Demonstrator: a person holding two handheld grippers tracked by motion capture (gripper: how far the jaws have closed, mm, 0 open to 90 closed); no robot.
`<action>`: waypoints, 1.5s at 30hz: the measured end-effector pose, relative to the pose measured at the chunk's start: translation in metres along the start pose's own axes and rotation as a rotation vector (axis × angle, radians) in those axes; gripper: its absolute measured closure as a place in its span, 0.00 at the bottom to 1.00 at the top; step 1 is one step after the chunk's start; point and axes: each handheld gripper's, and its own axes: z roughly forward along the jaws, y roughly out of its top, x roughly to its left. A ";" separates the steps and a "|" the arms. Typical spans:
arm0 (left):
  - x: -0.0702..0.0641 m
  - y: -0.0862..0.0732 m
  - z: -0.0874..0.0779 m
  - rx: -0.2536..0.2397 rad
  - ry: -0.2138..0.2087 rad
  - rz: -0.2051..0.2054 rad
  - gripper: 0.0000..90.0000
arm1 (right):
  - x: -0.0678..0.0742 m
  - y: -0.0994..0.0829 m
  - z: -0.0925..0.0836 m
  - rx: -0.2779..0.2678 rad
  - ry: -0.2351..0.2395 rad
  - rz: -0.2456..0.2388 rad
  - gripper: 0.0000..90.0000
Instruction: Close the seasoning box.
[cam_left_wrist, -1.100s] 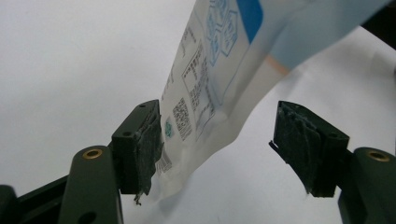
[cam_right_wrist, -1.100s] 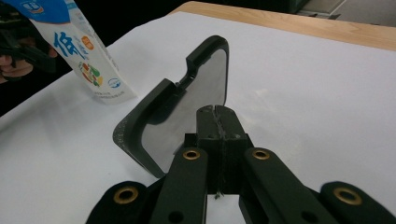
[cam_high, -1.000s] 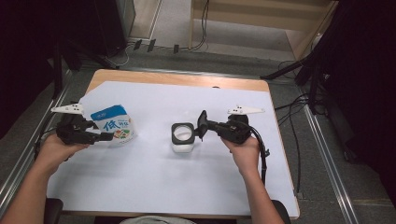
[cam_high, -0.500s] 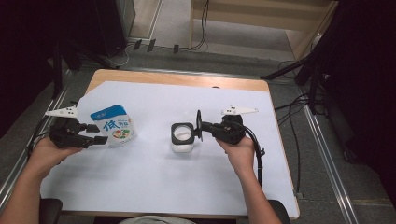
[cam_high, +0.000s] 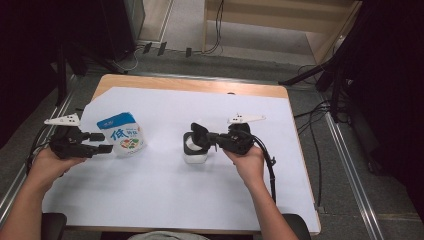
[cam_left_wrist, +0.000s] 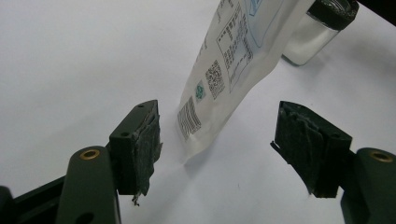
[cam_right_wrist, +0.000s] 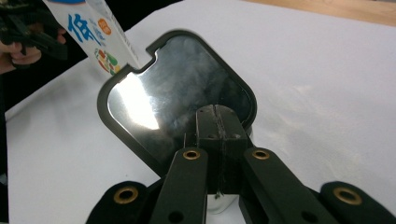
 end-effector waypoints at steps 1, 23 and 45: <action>0.000 0.000 0.000 0.006 -0.001 0.003 0.36 | 0.000 0.000 0.002 0.004 0.001 0.001 1.00; -0.002 0.002 0.007 0.014 -0.008 0.004 0.36 | -0.024 -0.004 -0.023 -0.053 -0.113 -0.004 0.83; -0.004 0.005 0.012 0.024 -0.018 0.003 0.36 | -0.063 -0.025 -0.056 -0.115 -0.249 0.025 0.60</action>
